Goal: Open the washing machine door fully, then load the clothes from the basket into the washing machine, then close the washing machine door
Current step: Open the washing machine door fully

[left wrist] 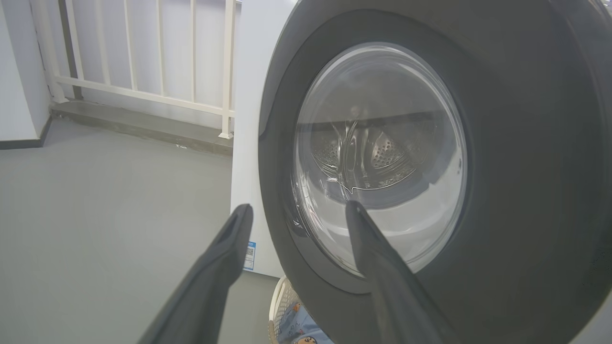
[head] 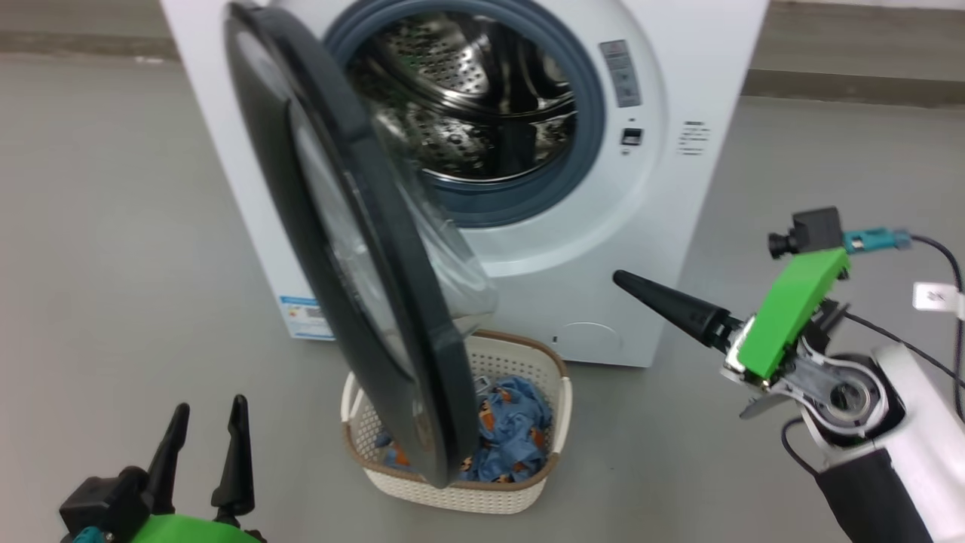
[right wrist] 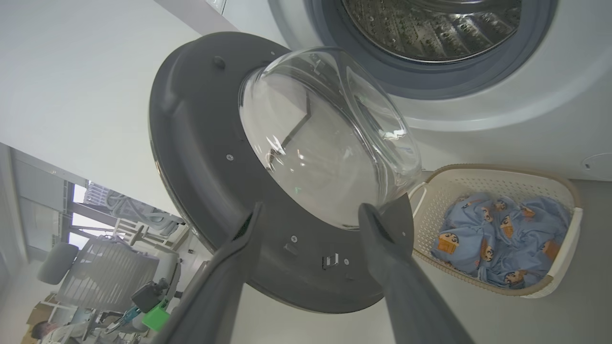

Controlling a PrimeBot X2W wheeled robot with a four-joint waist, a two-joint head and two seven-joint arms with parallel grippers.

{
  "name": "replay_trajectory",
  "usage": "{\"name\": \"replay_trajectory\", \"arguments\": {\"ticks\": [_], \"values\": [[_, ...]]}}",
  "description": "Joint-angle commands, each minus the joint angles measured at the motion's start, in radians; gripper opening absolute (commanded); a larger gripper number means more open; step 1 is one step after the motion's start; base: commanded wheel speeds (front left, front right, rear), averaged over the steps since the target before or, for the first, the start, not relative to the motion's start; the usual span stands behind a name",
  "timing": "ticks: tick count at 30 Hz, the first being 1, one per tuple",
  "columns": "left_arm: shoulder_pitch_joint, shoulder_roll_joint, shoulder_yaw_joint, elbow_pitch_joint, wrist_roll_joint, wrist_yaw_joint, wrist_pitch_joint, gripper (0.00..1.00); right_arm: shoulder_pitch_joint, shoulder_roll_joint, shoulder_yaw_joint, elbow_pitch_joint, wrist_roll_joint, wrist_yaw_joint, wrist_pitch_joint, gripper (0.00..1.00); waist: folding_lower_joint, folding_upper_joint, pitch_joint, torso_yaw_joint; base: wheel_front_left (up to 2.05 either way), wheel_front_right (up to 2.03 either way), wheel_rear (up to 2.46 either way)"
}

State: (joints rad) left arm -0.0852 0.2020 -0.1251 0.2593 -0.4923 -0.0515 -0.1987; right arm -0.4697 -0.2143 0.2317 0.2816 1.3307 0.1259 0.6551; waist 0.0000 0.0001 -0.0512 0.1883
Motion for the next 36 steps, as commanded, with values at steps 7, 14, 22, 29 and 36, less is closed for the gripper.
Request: {"name": "replay_trajectory", "arguments": {"ticks": [7,14,22,29,36], "values": [[-0.011,0.014,0.035,-0.026,-0.009,0.011,-0.023,1.0,0.095,-0.043,0.008,-0.15,-0.18,0.005,-0.214,1.0,0.0,-0.0001,0.005,-0.098,0.0,0.0,0.0],[-0.011,0.011,0.034,-0.023,-0.013,0.01,-0.033,1.0,0.205,-0.071,0.012,-0.197,-0.336,0.005,-0.429,1.0,0.0,-0.0001,0.015,-0.13,0.0,0.0,0.0],[-0.013,0.008,0.034,-0.016,-0.016,0.01,-0.041,1.0,0.302,-0.074,0.021,-0.193,-0.513,0.005,-0.664,1.0,0.0,-0.0001,0.018,-0.154,0.0,0.0,0.0],[-0.016,0.005,0.036,-0.014,-0.019,0.011,-0.047,1.0,0.355,-0.067,0.008,-0.144,-0.664,0.005,-0.797,1.0,0.0,-0.0001,0.017,-0.172,0.0,0.0,0.0],[-0.011,0.005,0.038,-0.019,-0.023,0.011,-0.051,1.0,0.387,-0.059,-0.034,-0.06,-0.795,0.005,-0.89,1.0,0.0,-0.0001,0.014,-0.179,0.0,0.0,0.0]]}}
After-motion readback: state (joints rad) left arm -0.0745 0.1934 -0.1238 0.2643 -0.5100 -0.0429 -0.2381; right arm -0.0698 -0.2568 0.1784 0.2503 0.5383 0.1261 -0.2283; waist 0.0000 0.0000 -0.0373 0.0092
